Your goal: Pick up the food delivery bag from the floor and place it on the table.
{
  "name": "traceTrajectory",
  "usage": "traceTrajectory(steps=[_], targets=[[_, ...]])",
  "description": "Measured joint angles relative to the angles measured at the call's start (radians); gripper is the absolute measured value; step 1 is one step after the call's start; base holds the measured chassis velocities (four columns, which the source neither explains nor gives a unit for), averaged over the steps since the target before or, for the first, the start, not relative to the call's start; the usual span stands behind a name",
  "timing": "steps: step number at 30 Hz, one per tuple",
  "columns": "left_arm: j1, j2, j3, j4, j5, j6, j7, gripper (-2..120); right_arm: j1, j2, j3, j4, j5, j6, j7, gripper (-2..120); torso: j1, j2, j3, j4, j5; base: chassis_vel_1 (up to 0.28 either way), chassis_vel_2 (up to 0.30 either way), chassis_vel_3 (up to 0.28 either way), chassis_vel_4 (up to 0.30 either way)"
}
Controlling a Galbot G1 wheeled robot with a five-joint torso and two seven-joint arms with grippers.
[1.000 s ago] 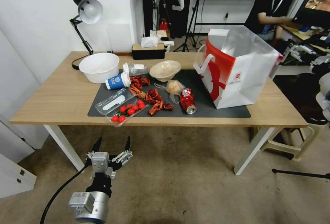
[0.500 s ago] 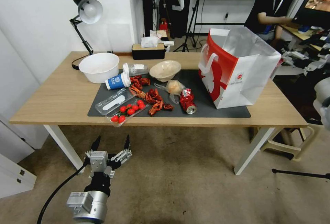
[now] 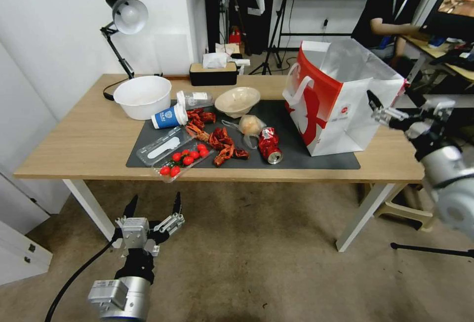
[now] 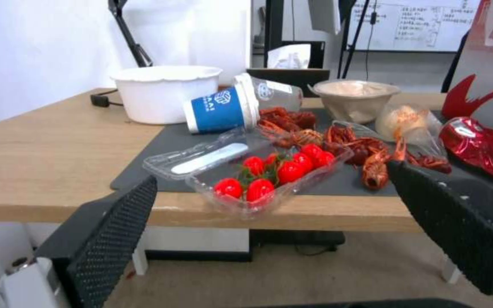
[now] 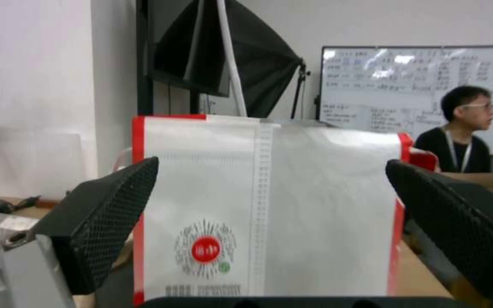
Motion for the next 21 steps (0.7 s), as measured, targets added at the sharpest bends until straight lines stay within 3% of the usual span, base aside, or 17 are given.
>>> traceTrajectory(steps=[8,21], targets=[[-0.012,-0.002,0.000,0.019,0.005,-0.002,0.020,100,-0.129,0.127,-0.005,0.021,-0.142,0.127,0.027,100,0.000,0.000,0.000,0.0004,0.0000,0.000,0.000,0.000,0.000],[-0.024,-0.003,0.007,0.043,0.014,-0.007,0.035,100,-0.313,0.297,-0.027,0.014,-0.227,0.206,-0.028,100,0.000,0.000,0.000,-0.0001,0.0001,0.000,0.000,0.000,0.000]])
